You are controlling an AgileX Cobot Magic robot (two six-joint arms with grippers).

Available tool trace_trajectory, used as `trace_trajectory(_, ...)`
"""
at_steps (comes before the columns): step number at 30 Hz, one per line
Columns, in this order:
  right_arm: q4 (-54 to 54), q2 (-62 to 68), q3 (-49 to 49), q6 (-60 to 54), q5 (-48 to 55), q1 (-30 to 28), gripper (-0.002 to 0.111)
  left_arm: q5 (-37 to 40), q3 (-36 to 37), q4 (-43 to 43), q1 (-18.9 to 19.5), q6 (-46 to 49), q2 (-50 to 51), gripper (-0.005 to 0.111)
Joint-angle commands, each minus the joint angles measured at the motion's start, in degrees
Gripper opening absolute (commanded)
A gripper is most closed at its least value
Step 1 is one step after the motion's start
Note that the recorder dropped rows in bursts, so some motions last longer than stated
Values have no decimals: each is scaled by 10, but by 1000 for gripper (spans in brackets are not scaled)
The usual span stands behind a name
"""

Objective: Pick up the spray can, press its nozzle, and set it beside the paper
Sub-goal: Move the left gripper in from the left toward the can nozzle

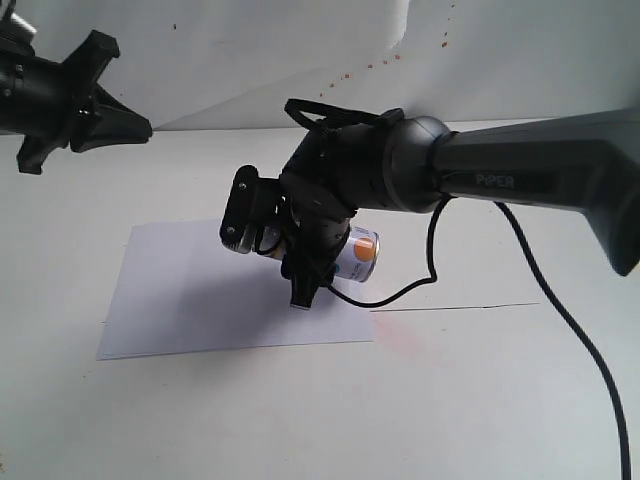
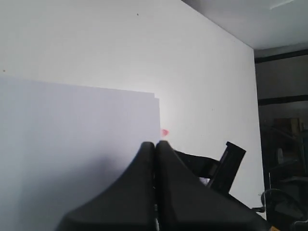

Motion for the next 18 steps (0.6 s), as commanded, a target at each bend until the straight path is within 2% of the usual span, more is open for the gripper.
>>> trace_trajectory(1,-8,0,-5,0,-11,1,0,37,-20,-9,1,14,43,0)
trace_trajectory(5,-22,8,-5,0,-12,1,0,109,-54,-23,1,67,89,0)
trace_trajectory(10,-44,19,-5,0,-14,1,0,183,-91,-28,1,74,138,0)
trace_trajectory(18,-68,23,-5,0,-42,1,0,204,-98,-31,1,98,155,0)
